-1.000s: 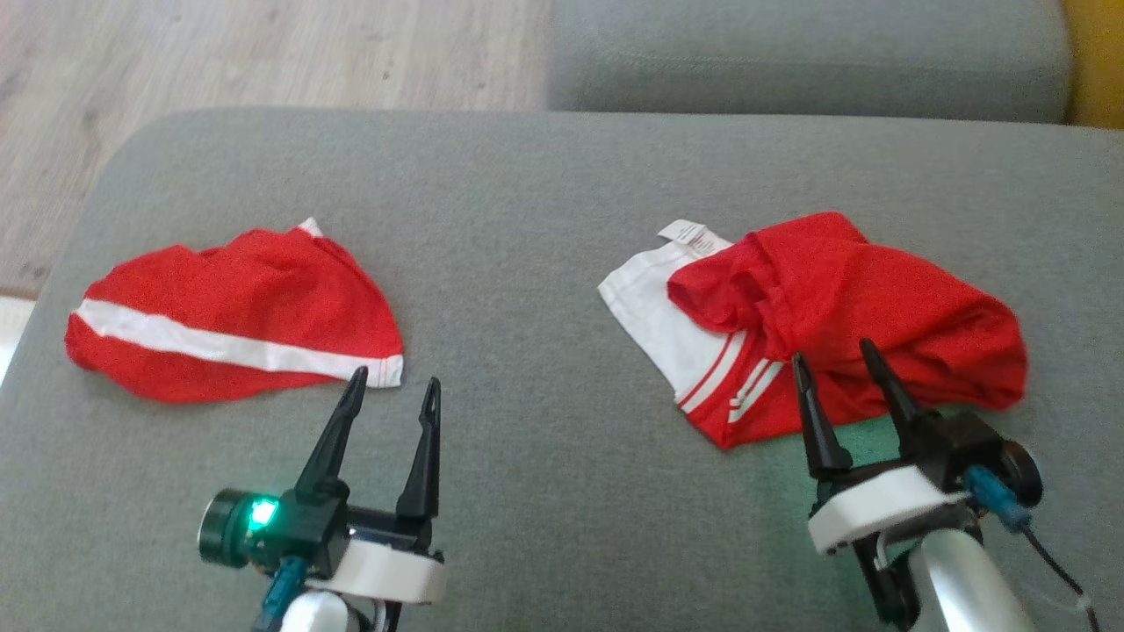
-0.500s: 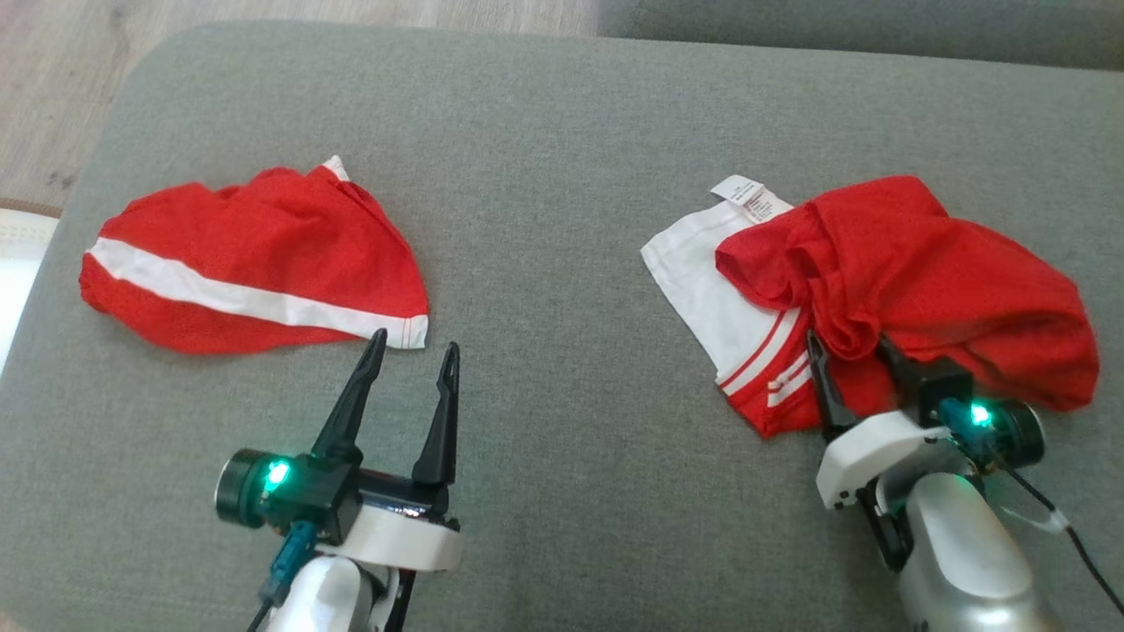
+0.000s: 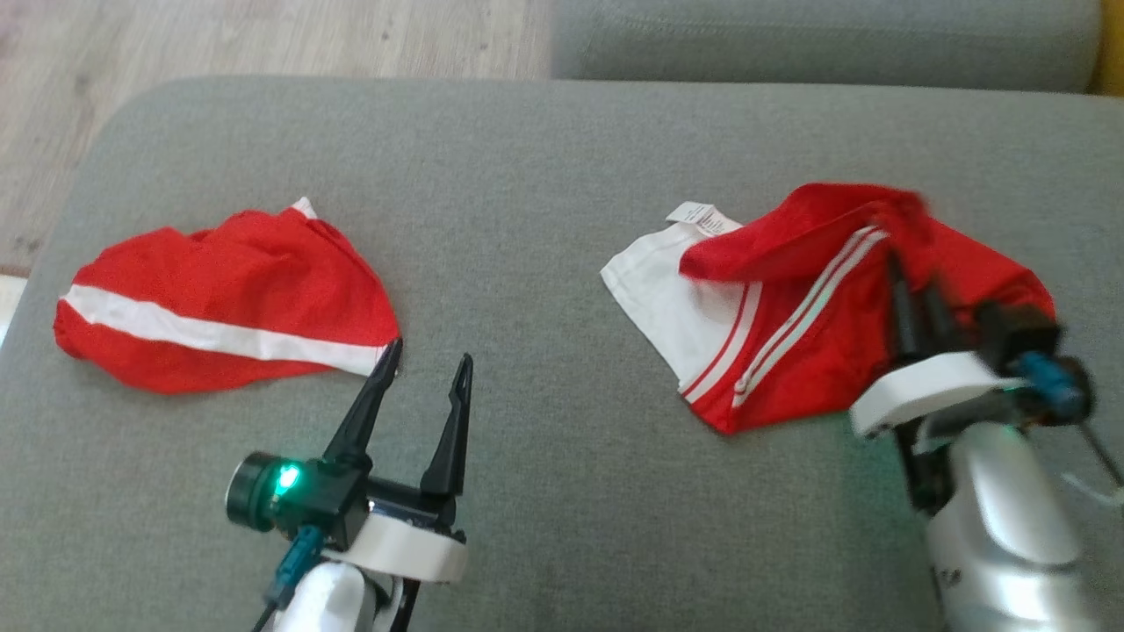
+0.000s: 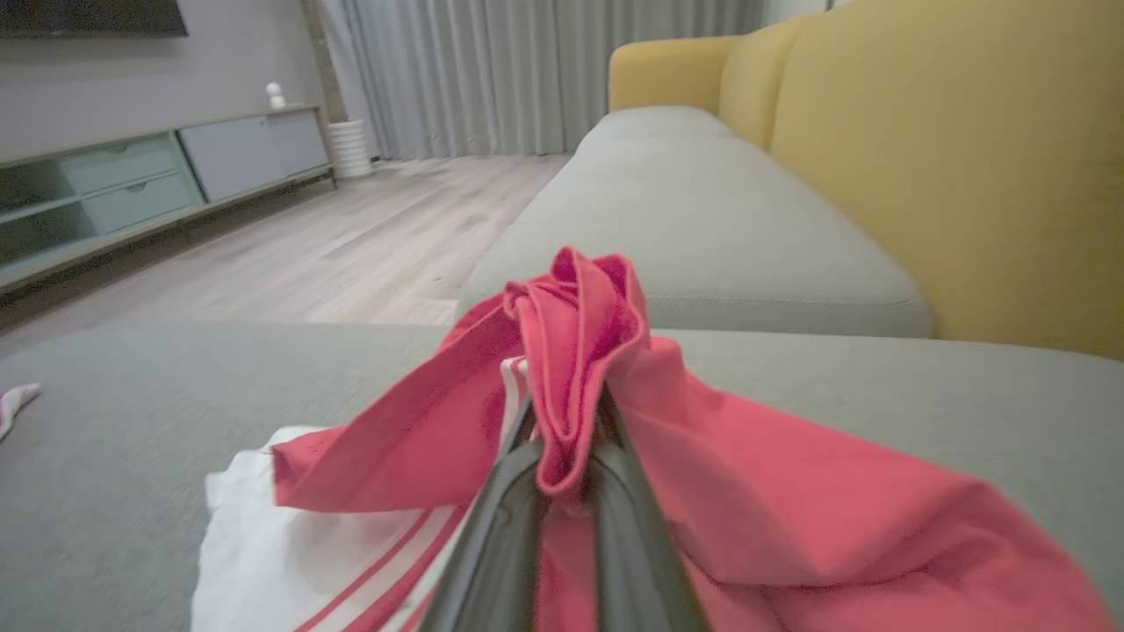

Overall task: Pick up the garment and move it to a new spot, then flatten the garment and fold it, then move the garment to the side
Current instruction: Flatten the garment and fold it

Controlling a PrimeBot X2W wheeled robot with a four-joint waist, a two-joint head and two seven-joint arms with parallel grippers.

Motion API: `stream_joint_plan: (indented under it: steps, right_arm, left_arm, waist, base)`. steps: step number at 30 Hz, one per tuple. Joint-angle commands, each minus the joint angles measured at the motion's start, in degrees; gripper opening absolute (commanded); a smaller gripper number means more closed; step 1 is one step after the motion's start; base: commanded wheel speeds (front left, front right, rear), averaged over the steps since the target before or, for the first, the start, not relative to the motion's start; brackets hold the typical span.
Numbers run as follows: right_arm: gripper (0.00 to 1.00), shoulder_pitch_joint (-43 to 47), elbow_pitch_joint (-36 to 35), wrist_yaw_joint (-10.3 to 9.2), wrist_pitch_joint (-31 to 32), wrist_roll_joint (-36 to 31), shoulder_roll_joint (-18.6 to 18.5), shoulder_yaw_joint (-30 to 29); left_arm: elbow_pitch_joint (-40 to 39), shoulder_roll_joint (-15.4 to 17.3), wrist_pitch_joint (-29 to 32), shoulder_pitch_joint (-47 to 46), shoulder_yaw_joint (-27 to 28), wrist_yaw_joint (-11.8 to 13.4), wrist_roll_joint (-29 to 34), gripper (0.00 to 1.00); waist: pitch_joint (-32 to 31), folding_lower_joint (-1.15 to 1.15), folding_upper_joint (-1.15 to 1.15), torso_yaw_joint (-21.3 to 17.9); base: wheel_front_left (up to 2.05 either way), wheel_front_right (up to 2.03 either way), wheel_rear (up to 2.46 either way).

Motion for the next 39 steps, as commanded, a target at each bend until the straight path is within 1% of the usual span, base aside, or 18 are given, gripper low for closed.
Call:
stream_joint_plan:
  steps: [1, 4, 7, 11, 14, 15, 16, 18, 20, 22, 24, 27, 29, 32, 34, 39]
  right_arm:
    - [0.00, -3.73, -2.24, 0.44, -0.62, -0.40, -0.17, -1.47]
    - [0.00, -5.84, -1.25, 0.44, -0.60, -2.48, -0.24, -6.20]
    - [0.00, -8.77, -0.24, 0.44, 0.68, -3.35, -1.67, -11.08]
    - [0.00, -12.82, 1.53, 0.44, 4.03, -3.24, -5.25, -18.49]
    - [0.00, -15.88, 3.70, 0.44, 6.76, -3.18, -8.02, -24.15]
    - [0.00, -16.83, 4.60, 0.44, 7.66, -3.62, -8.89, -25.77]
    - [0.00, -16.83, 4.60, 0.44, 7.66, -3.62, -8.89, -25.77]
    - [0.00, -18.19, 6.21, 0.44, 9.30, -5.96, -11.06, -29.50]
    - [1.00, -19.42, 7.46, 0.44, 10.54, -8.85, -12.59, -34.26]
    - [1.00, -20.82, 8.60, 0.44, 11.45, -11.50, -13.33, -38.22]
    - [1.00, -21.97, 9.09, 0.44, 11.37, -13.30, -12.60, -40.10]
    - [1.00, -22.80, 9.81, 0.44, 10.82, -14.99, -10.98, -40.75]
    - [1.00, -22.92, 10.29, 0.44, 10.10, -15.62, -9.97, -40.09]
    - [1.00, -22.54, 10.67, 0.44, 8.02, -16.16, -8.66, -37.35]
    - [1.00, -22.24, 10.69, 0.44, 6.14, -15.40, -7.54, -34.99]
    - [1.00, -19.24, 9.06, 0.44, 1.52, -10.86, -4.66, -24.43]
  left_arm:
    - [-1.28, -0.04, -0.29, -0.47, 1.87, 0.01, 0.72, 1.00]
    - [-1.40, -0.09, -0.29, 0.28, 1.94, -0.06, 0.32, 1.00]
    - [-1.56, -0.14, -0.29, 1.37, 1.66, -0.02, -0.04, 1.00]
    - [-1.68, -0.17, -0.29, 1.72, 1.20, -0.23, -0.28, 1.00]
    - [-2.17, -0.18, -0.29, 1.14, 1.87, 0.01, -0.77, 1.00]
    - [-2.30, -0.19, -0.29, 0.89, 2.10, 0.04, -0.86, 1.00]
    - [-2.30, -0.19, -0.29, 0.89, 2.10, 0.04, -0.86, 1.00]
    - [-2.39, -0.19, -0.29, 0.47, 2.34, 0.01, -0.91, 1.00]
    - [-2.20, -0.19, -0.29, 0.16, 2.42, -0.07, -0.83, 1.00]
    - [-2.03, -0.19, -0.29, -0.12, 2.37, -0.11, -0.91, 1.00]
    - [-1.91, -0.20, -0.29, -0.18, 2.37, 0.03, -1.10, 1.00]
    - [-1.75, -0.20, -0.29, -0.01, 2.43, 0.32, -1.28, 1.00]
    - [-1.55, -0.20, -0.29, 0.10, 2.40, 0.40, -1.29, 1.00]
    - [-1.39, -0.20, -0.29, 0.04, 2.41, 0.48, -1.28, 1.00]
    - [-1.45, -0.20, -0.29, 0.13, 2.59, 0.56, -1.27, 1.00]
    - [-2.08, -0.20, -0.29, 0.94, 3.02, 0.83, -1.29, 1.00]
  waist:
    - [-1.15, 0.00, 0.00, -0.58]
    - [-1.92, 0.00, 0.00, -0.46]
    - [-2.23, 0.00, 0.00, -0.05]
    - [-1.48, 0.00, 0.00, 0.94]
    - [-0.37, 0.00, 0.00, 1.53]
    - [0.00, 0.00, 0.00, 1.64]
    - [0.00, 0.00, 0.00, 1.64]
    - [0.64, 0.00, 0.00, 1.85]
    - [1.04, 0.00, 0.00, 2.04]
    - [1.27, 0.00, 0.00, 2.22]
    - [1.24, 0.00, 0.00, 2.14]
    - [0.93, 0.00, 0.00, 1.61]
    - [0.55, 0.00, 0.00, 1.15]
    - [-0.31, 0.00, 0.00, 0.38]
    - [-0.96, 0.00, 0.00, -0.14]
    - [-2.89, 0.00, 0.00, -1.42]
  base:
    - [0.00, 0.00, 0.00]
    - [0.00, 0.00, 0.00]
    - [0.00, 0.00, 0.00]
    - [0.00, 0.00, 0.00]
    - [0.00, 0.00, 0.00]
    - [0.00, 0.00, 0.00]
    - [0.00, 0.00, 0.00]
    - [0.00, 0.00, 0.00]
    - [0.00, 0.00, 0.00]
    - [0.00, 0.00, 0.00]
    - [0.00, 0.00, 0.00]
    - [0.00, 0.00, 0.00]
    - [0.00, 0.00, 0.00]
    - [0.00, 0.00, 0.00]
    - [0.00, 0.00, 0.00]
    - [0.00, 0.00, 0.00]
